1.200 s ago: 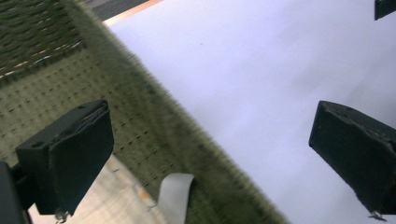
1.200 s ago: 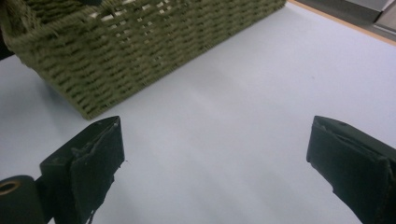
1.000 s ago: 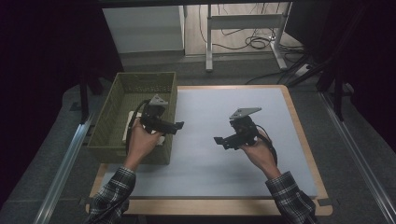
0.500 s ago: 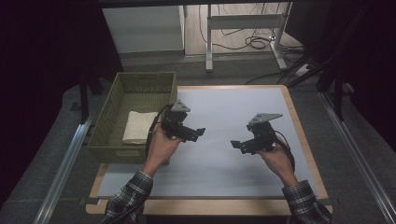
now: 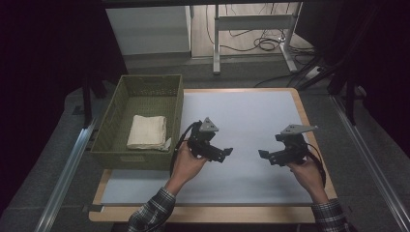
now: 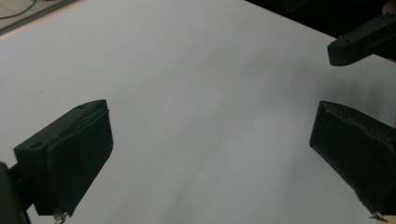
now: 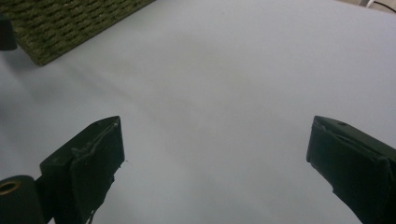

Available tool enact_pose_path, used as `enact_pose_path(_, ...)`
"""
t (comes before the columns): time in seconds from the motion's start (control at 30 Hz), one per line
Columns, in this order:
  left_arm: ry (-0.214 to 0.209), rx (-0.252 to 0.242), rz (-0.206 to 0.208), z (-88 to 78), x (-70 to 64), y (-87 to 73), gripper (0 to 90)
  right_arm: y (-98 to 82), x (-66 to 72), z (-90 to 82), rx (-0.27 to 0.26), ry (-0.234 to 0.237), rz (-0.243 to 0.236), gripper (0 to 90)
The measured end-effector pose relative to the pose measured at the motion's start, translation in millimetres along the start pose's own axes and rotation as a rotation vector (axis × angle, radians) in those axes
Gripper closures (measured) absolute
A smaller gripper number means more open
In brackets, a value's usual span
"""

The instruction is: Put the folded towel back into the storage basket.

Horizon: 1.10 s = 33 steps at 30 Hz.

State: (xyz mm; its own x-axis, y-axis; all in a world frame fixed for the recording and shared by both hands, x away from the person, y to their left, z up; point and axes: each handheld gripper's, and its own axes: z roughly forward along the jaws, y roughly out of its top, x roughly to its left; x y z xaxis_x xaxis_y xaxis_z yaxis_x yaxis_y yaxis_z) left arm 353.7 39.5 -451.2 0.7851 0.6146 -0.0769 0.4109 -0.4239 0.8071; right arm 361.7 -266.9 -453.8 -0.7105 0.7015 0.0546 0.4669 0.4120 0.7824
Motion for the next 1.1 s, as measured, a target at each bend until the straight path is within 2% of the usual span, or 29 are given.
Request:
enact_pose_path(0.3, 0.022, 0.037, 0.000, 10.2, -9.3, -33.0, 0.0, -29.2, 0.6, 2.1, 0.024, 0.001, 0.013, 4.2)
enact_pose_path(0.53, 0.035, 0.066, -0.035, 10.0, -9.5, -64.6, 0.0, -51.2, 3.2, 5.6, 0.038, -0.009, 0.013, 4.2)
enact_pose_path(0.8, 0.052, 0.101, -0.049, 6.1, -12.0, -88.9, 0.0, -71.0, 4.3, 9.6, 0.067, -0.017, 0.012, 4.2)
enact_pose_path(1.03, 0.077, 0.168, -0.060, 12.0, -9.3, -106.8, 0.0, -82.7, 4.3, 18.0, 0.100, -0.033, 0.005, 4.0)
enact_pose_path(1.1, 0.090, 0.162, -0.053, 12.2, -9.4, -108.9, 0.3, -83.4, 5.6, 18.2, 0.097, -0.043, -0.006, 4.1)
